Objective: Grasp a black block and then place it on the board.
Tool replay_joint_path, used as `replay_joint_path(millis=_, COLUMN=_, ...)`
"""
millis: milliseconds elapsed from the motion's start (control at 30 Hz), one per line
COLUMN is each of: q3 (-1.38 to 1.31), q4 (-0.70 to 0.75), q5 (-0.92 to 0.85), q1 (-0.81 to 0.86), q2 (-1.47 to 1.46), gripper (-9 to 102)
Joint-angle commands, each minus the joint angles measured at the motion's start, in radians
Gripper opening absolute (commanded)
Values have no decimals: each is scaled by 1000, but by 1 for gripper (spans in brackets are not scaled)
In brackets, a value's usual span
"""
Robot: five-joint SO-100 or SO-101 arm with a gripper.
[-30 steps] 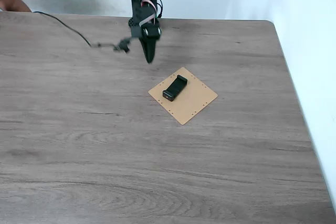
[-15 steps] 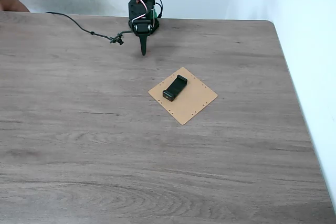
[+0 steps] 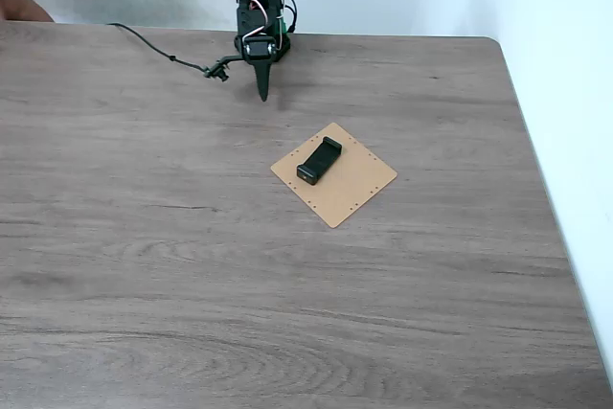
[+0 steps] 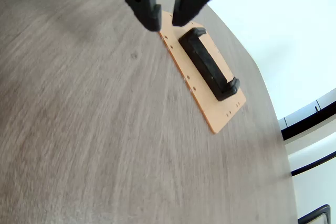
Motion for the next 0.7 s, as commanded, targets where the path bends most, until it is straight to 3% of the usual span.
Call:
replay_joint_path(millis=0, q3=9, q4=51, q5=28, q1=-15, q2=78, gripper=0)
replay_joint_path(millis=667, q3=109, q4=75, q5=-2, q1=15, q2=196, gripper=0)
